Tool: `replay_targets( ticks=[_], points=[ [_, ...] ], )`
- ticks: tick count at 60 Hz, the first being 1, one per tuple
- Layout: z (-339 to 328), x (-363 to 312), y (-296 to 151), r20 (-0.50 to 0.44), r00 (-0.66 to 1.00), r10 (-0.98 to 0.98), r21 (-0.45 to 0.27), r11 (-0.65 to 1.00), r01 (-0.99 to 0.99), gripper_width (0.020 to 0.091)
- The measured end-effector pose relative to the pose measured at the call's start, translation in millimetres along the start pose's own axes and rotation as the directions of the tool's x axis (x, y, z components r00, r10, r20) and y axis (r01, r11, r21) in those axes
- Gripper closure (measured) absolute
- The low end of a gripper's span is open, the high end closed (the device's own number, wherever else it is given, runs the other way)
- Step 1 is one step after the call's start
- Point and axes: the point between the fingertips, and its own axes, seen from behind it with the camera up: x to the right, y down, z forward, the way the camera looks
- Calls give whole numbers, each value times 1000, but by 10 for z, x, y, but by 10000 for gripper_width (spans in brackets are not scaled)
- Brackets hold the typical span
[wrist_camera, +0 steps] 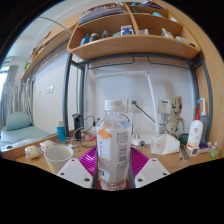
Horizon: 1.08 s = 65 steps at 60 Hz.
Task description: Pour water
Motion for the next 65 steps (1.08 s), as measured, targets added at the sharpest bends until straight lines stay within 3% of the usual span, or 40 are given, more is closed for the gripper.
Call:
replay_targets(
  ticks=[10,16,18,39,65],
  points=[
    [-59,19,23,-8,1000,24,-14,1000,-24,545],
    [-226,46,82,-37,998,43,-49,998,-45,289],
    [-327,35,93,-46,998,48,-51,997,-51,250],
    [-1343,-1,285,-126,992,30,-148,988,-49,254],
    [-1749,167,-69,-186,983,12,-51,998,-22,251]
  ],
)
